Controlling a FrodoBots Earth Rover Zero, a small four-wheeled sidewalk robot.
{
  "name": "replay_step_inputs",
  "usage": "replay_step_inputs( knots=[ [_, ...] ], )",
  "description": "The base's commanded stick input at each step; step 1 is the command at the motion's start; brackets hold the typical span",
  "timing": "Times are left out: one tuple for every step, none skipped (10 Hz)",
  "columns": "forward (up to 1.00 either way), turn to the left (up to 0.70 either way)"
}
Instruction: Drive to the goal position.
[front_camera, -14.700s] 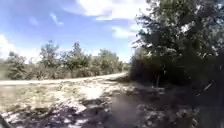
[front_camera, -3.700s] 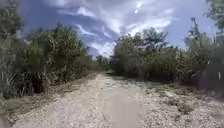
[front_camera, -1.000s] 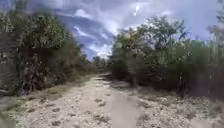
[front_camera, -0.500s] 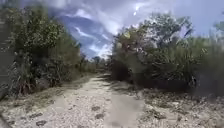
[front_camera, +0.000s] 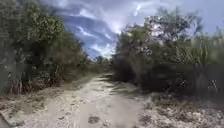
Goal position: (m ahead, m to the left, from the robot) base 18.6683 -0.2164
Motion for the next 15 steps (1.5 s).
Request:
replay_step_inputs(
  knots=[
    [0.70, 0.00],
    [0.70, 0.00],
    [0.70, 0.00],
    [0.70, 0.00],
    [0.70, 0.00],
    [0.70, 0.00],
    [0.70, 0.00],
    [0.70, 0.03],
    [0.70, 0.33],
    [0.70, 0.30],
    [0.70, 0.07],
    [0.70, 0.00],
    [0.70, 0.00],
    [0.70, 0.00],
    [0.70, 0.00]
  ],
)
